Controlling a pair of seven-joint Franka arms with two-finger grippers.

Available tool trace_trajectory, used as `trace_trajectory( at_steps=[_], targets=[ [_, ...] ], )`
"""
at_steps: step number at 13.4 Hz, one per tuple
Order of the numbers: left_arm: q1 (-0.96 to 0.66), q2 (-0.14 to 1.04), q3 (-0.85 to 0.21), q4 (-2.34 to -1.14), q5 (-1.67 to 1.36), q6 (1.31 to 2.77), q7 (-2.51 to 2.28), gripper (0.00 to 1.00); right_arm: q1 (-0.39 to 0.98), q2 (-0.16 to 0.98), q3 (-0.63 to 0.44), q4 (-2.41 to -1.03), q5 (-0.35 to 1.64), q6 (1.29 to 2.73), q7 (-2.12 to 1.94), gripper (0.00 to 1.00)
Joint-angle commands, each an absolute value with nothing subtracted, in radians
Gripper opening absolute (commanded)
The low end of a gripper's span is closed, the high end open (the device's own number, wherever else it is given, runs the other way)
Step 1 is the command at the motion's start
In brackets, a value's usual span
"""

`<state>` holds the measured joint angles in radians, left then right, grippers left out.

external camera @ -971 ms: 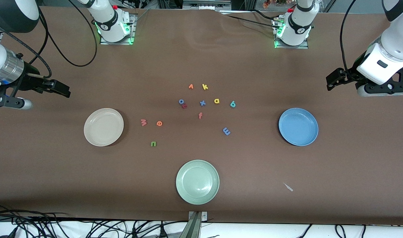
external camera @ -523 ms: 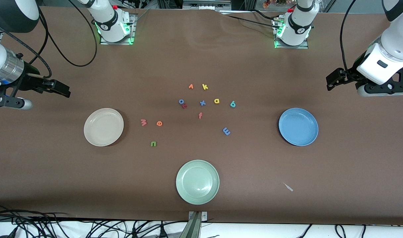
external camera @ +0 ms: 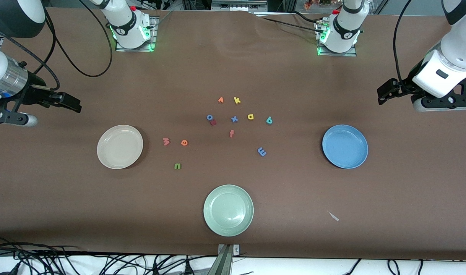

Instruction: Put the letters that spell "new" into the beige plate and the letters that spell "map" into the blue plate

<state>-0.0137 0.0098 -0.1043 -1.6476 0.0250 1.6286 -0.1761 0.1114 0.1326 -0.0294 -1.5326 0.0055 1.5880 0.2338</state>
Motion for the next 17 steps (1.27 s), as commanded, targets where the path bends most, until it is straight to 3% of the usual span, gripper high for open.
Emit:
trace_trajectory(
  at_steps=[1, 17],
  targets=[
    [-0.015, 0.005, -0.104, -1.637, 0.020, 1.611, -0.161, 1.00, 0.114, 0.121, -0.031, -1.543, 0.021, 1.583, 0.222, 1.00],
    [-0.028, 0.028, -0.127, -1.637, -0.014, 1.611, -0.169, 1.00, 0.114, 0.123, -0.031, -1.545, 0.021, 1.583, 0.222, 1.00]
  ],
)
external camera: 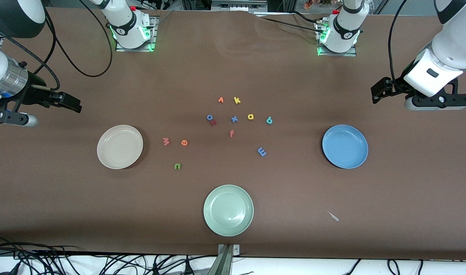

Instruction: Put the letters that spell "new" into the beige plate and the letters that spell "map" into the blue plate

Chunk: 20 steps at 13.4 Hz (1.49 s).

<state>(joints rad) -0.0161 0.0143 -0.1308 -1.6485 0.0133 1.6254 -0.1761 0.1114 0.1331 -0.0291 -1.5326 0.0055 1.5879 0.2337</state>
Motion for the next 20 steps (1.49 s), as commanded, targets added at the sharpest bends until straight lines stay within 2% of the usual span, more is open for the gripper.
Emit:
trace_trajectory(
  at_steps=[1, 6, 10, 16, 20],
  targets=[
    [-0.034, 0.032, -0.127, -1.637, -0.014, 1.611, -0.170, 1.00, 0.114, 0.123, -0.031, -1.545, 0.021, 1.583, 0.222, 1.00],
    [-0.173, 0.115, -0.126, -1.640, -0.012, 1.597, -0.182, 1.00, 0.114, 0.123, -0.031, -1.545, 0.021, 1.583, 0.222, 1.00],
    [-0.276, 0.202, -0.126, -1.635, -0.003, 1.615, -0.381, 1.00, 0.126, 0.141, -0.026, -1.545, 0.026, 1.583, 0.222, 1.00],
    [-0.434, 0.389, -0.126, -1.611, -0.009, 1.853, -0.774, 1.00, 0.247, 0.262, -0.020, -1.508, 0.026, 1.611, 0.232, 1.00],
    [-0.518, 0.489, -0.127, -1.612, -0.027, 1.972, -0.954, 1.00, 0.300, 0.351, -0.018, -1.529, 0.037, 1.744, 0.226, 1.00]
  ],
)
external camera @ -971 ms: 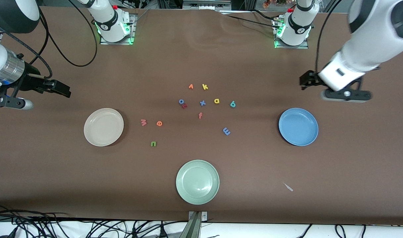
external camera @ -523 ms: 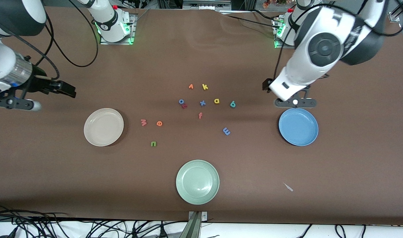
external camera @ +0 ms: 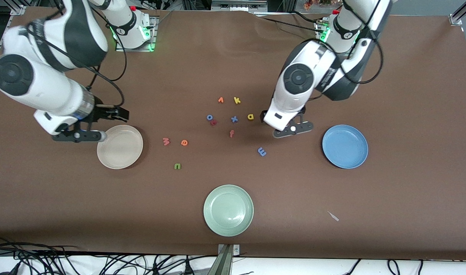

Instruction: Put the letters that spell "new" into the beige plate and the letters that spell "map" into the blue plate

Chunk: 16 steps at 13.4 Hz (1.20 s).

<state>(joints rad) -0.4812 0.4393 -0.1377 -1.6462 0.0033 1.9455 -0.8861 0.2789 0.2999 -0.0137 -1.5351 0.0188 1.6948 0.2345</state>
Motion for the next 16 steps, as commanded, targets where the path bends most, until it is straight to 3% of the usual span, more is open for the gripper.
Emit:
trace_trajectory(
  at_steps=[1, 11, 16],
  targets=[
    [-0.540, 0.521, -0.127, -1.612, -0.066, 2.002, -0.974, 1.00, 0.320, 0.370, -0.018, -1.551, 0.037, 1.784, 0.227, 1.00],
    [-0.618, 0.703, -0.127, -1.631, -0.110, 2.131, -0.974, 1.00, 0.387, 0.423, 0.008, -1.928, 0.034, 2.333, 0.218, 1.00],
    [-0.632, 0.710, -0.127, -1.658, -0.126, 2.141, -0.959, 1.00, 0.385, 0.495, 0.009, -1.931, 0.035, 2.402, 0.103, 1.00]
  ],
)
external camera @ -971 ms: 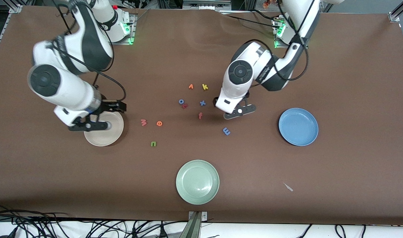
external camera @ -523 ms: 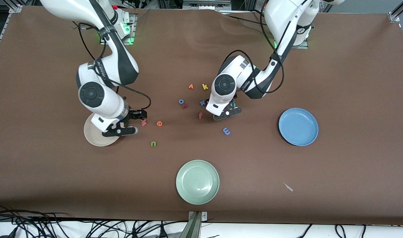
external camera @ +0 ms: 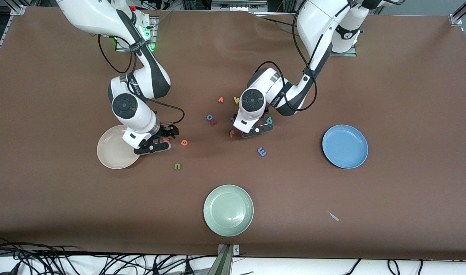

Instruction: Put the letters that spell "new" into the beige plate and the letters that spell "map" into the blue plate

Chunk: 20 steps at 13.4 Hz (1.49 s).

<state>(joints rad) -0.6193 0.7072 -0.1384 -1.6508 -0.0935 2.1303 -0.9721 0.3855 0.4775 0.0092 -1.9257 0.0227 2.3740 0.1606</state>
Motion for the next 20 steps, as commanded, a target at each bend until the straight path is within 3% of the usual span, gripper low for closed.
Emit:
trace_trajectory(
  at_steps=[1, 11, 16, 20],
  targets=[
    [-0.627, 0.710, -0.143, -1.667, -0.130, 2.163, -0.957, 0.99, 0.385, 0.502, 0.009, -1.933, 0.035, 2.404, 0.077, 1.00],
    [-0.612, 0.701, -0.164, -1.735, -0.129, 2.221, -0.910, 0.96, 0.374, 0.557, 0.009, -1.942, 0.037, 2.473, -0.018, 0.89],
    [-0.600, 0.704, -0.163, -1.732, -0.118, 2.221, -0.879, 0.96, 0.374, 0.584, 0.008, -1.944, 0.037, 2.479, -0.020, 0.69],
    [-0.588, 0.703, -0.163, -1.729, -0.118, 2.221, -0.848, 0.96, 0.374, 0.584, 0.008, -1.944, 0.037, 2.479, -0.020, 0.46]
  ],
)
